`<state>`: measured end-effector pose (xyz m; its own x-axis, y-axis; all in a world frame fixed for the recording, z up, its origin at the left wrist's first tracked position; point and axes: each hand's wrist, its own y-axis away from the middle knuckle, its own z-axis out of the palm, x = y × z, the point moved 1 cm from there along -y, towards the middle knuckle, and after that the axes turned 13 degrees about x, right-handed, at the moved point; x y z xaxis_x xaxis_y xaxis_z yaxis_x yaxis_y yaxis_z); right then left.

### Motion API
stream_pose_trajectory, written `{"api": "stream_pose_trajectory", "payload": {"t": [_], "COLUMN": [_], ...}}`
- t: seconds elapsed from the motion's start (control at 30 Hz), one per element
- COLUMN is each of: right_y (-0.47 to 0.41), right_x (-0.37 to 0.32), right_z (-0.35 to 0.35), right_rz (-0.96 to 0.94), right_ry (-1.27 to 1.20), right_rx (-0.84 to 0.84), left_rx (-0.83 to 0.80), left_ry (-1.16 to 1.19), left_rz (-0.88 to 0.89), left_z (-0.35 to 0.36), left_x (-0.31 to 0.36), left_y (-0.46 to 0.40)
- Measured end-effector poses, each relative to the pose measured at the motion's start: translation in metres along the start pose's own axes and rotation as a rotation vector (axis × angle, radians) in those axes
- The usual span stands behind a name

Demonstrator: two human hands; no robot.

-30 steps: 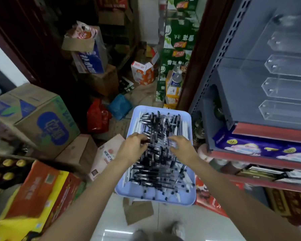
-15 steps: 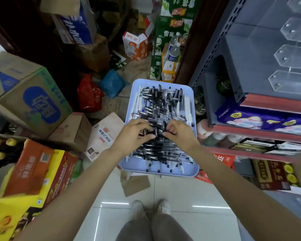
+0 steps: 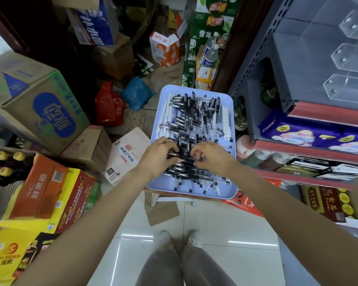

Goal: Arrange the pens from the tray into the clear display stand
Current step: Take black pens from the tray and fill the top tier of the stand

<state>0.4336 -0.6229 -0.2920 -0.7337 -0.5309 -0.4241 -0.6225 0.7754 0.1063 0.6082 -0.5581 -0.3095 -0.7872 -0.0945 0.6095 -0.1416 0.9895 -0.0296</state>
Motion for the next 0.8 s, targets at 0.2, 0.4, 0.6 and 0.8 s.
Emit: {"api": "stream_pose_trajectory", "payload": {"t": [0.2,0.4,0.6,0.8], "right_y": [-0.007,-0.009,-0.009,-0.003], "right_x": [-0.002,-0.005,-0.005,-0.013], "right_z": [0.0,-0.006,-0.034,-0.087], "right_rz": [0.005,0.022,0.112,0.173], "right_ry": [0.056,0.046,-0.108,-0.355], "right_rx": [-0.057,-0.088,0.054,0.24], "left_rx": [0.106,0.204,0.414,0.233], "left_ry": [0.132,0.371,0.51,0.728], "left_rz": [-0.134,-0.318,-0.425,-0.286], "left_z": [0.003,0.01,0.0,-0.025], "left_x": [0.005,0.008,0.023,0.09], "left_y": [0.001,0.001,-0.006,-0.044]}}
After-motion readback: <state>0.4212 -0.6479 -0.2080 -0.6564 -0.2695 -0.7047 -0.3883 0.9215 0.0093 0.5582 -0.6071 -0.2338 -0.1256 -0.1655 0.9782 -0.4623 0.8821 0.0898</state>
